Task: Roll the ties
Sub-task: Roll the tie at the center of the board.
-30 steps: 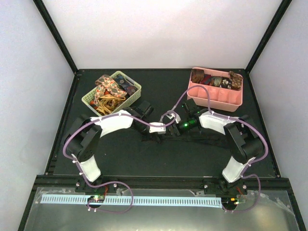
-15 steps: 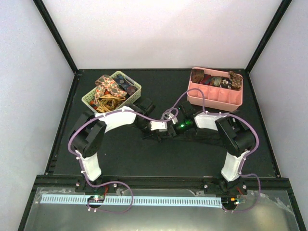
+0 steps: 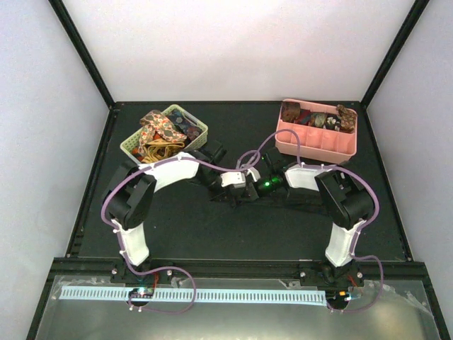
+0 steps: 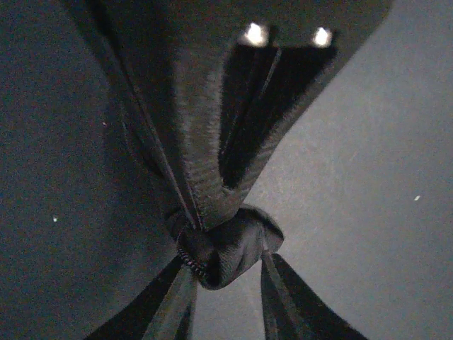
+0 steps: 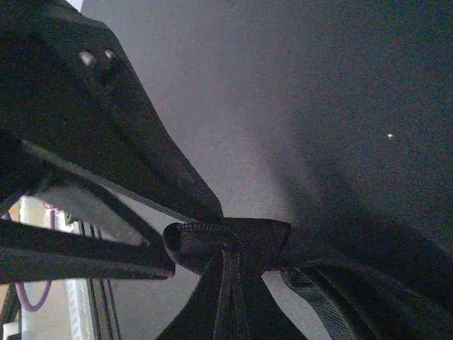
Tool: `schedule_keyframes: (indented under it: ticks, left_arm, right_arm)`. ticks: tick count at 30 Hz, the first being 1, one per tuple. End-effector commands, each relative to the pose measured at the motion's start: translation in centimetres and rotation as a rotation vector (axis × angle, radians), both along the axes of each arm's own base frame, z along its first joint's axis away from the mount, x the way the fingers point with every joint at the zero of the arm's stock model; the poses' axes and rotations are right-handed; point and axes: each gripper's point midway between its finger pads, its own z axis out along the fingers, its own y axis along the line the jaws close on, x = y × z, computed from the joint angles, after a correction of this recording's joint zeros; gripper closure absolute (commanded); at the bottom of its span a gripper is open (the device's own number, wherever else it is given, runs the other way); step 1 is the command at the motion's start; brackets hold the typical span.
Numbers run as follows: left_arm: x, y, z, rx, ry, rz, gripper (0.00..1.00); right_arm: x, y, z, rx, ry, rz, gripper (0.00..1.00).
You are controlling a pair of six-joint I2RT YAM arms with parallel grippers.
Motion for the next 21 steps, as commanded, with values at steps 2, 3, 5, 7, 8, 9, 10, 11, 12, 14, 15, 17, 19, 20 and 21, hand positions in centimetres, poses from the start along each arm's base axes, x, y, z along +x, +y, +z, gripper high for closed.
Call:
schedule_keyframes:
  ticks: [2,3,5,7,8,9,10,11,12,14,15,17,19,20,21]
  left_arm:
    - [0.7,-1.0,3.4,-0.167,-0.005,0.056,0.56]
    - [0.8,-1.0,3.9,-0.195,-0.026,0.06,0.47]
    - [0.8,-0.9,5.1,-0.259,-0.086,0.069,0.34]
    - [1.0,-1.1,6.6,-0.339,-0.183,0.065,0.22]
    - [1.0,-1.1,7.3,-0.377,-0.229,0.062,0.15]
    - [0.8,-1.1,7.8,-0.416,-0.277,0.054,0.11]
    - [0.4,-1.0,7.9,-0.455,-0.321,0.036,0.09]
    - [0.0,-0.9,8.3,-0.502,-0.376,0.016,0.07]
    - [-0.6,-0.8,8.4,-0.545,-0.422,0.001,0.05]
    - [-1.6,-0.7,8.6,-0.63,-0.491,-0.033,0.03]
    - [-1.6,-0.8,8.4,-0.651,-0.497,-0.031,0.03]
    - [-1.0,-1.0,7.7,-0.653,-0.479,0.011,0.03]
    - [-0.2,-1.2,7.0,-0.66,-0.483,0.04,0.03]
    - [0.1,-1.4,6.7,-0.669,-0.494,0.044,0.03]
    - [0.3,-1.6,6.5,-0.683,-0.504,0.049,0.03]
  right_arm:
    - [0.6,-0.4,1.1,0.044,0.006,-0.002,0.98]
    - [0.5,-0.5,1.3,0.057,0.021,0.001,0.98]
    - [0.2,-0.7,1.7,0.084,0.048,0.009,0.98]
    - [0.0,-0.9,1.9,0.103,0.078,0.014,0.98]
    - [0.2,-1.0,1.9,0.11,0.087,0.015,0.98]
    - [0.2,-1.1,1.9,0.114,0.098,0.016,0.98]
    - [0.4,-1.4,1.8,0.113,0.109,0.014,0.98]
    - [0.6,-1.6,1.7,0.115,0.116,0.014,0.98]
    - [0.7,-1.9,1.8,0.121,0.132,0.011,0.98]
    - [0.9,-2.4,1.8,0.14,0.165,0.008,0.98]
    - [1.0,-2.7,1.9,0.15,0.184,0.005,0.98]
    - [1.2,-3.2,1.9,0.169,0.208,0.004,0.98]
    - [1.3,-3.6,1.7,0.173,0.227,0.0,0.98]
    - [1.3,-3.7,1.5,0.174,0.238,-0.002,0.98]
    - [1.3,-3.9,1.3,0.175,0.247,-0.005,0.98]
